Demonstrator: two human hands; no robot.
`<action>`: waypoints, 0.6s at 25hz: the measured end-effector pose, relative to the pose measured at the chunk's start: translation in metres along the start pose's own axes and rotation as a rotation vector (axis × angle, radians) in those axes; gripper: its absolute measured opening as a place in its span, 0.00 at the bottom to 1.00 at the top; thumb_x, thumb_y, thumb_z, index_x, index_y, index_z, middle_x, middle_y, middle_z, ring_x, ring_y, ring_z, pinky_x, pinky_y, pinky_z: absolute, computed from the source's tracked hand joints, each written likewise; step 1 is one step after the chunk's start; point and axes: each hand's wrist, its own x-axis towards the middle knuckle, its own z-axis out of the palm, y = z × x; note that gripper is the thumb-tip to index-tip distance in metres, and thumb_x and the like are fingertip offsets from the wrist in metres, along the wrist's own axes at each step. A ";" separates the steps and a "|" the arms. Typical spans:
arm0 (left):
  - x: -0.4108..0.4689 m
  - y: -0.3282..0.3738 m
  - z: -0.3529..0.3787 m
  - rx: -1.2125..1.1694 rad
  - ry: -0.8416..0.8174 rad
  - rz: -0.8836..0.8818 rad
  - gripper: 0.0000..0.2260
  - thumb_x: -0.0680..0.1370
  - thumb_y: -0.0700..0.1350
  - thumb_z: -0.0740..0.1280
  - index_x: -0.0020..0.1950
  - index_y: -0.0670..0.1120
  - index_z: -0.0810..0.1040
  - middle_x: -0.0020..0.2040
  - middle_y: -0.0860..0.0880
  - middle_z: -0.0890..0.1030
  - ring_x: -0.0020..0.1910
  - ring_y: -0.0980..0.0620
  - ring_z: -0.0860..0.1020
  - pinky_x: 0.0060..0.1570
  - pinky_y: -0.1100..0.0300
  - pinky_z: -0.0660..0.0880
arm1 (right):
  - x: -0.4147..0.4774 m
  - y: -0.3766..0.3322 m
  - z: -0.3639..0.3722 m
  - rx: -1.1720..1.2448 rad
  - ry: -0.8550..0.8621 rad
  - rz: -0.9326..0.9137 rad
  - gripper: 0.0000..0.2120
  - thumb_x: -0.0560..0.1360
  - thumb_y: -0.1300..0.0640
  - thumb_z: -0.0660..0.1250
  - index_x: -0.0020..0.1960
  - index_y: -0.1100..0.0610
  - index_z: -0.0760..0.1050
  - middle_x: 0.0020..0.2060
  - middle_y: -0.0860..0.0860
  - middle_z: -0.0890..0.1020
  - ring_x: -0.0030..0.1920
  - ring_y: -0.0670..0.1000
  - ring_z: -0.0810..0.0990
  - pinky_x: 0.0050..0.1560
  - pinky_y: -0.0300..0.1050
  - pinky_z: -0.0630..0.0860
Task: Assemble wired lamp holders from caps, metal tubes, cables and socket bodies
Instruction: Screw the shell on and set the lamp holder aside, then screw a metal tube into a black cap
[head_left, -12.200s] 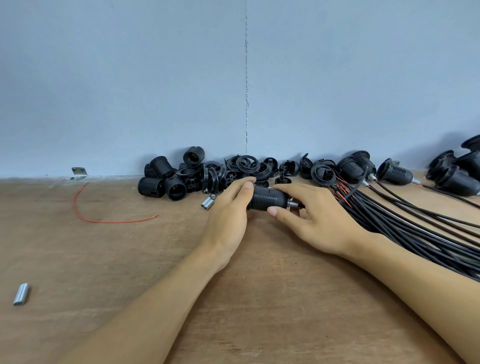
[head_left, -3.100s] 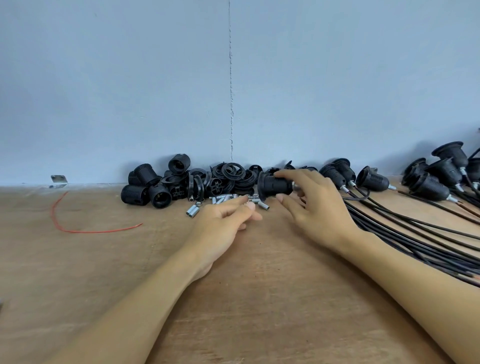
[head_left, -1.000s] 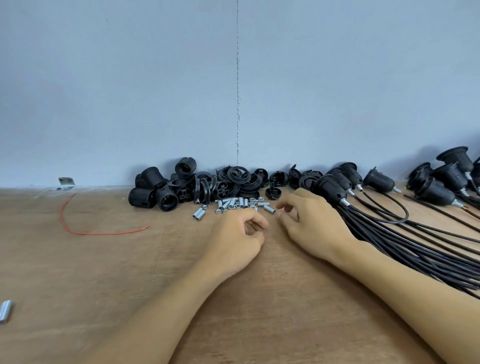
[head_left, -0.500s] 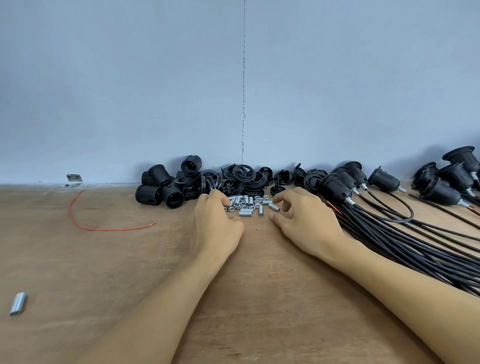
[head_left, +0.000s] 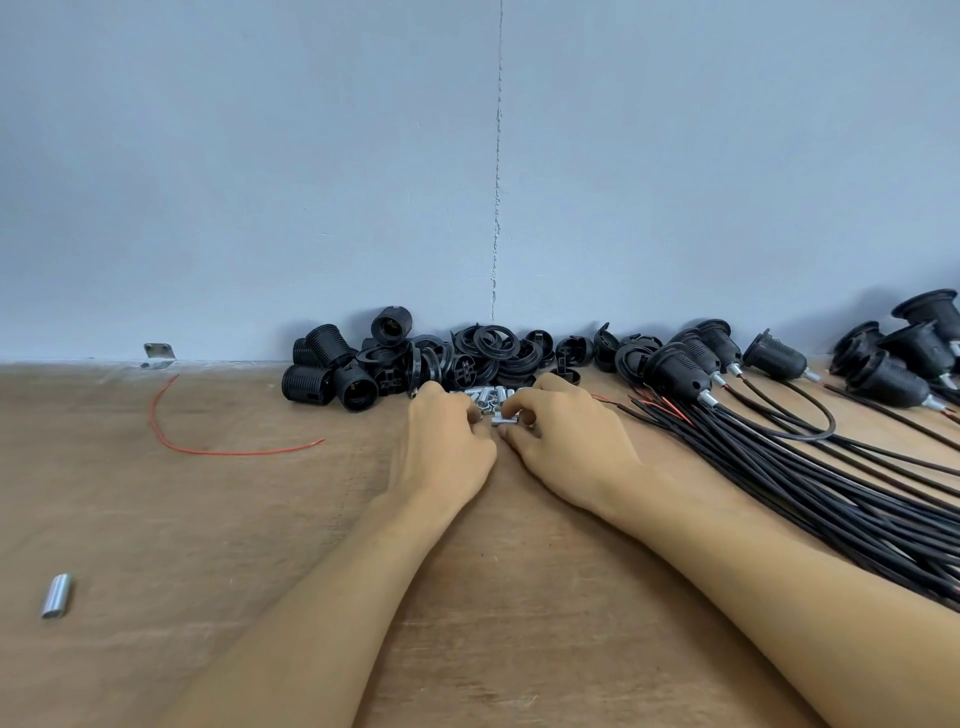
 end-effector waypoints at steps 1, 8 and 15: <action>-0.001 0.000 0.000 -0.011 0.000 0.006 0.06 0.77 0.41 0.66 0.48 0.46 0.83 0.50 0.48 0.73 0.51 0.46 0.77 0.52 0.49 0.77 | 0.001 0.000 0.000 0.006 0.001 0.009 0.09 0.78 0.46 0.67 0.57 0.45 0.79 0.50 0.44 0.76 0.52 0.50 0.78 0.44 0.45 0.71; -0.003 -0.002 0.002 -0.052 0.042 0.046 0.05 0.76 0.39 0.66 0.50 0.47 0.78 0.48 0.51 0.72 0.48 0.47 0.76 0.49 0.49 0.76 | -0.001 0.005 -0.001 0.034 0.019 0.037 0.04 0.76 0.47 0.68 0.49 0.45 0.79 0.46 0.43 0.76 0.49 0.48 0.77 0.44 0.46 0.72; 0.000 -0.003 0.005 0.133 -0.082 0.095 0.13 0.80 0.43 0.62 0.60 0.52 0.83 0.53 0.49 0.72 0.55 0.45 0.77 0.50 0.49 0.77 | -0.003 0.007 -0.001 0.036 0.023 0.102 0.05 0.76 0.45 0.68 0.45 0.45 0.78 0.44 0.43 0.74 0.47 0.48 0.76 0.42 0.44 0.69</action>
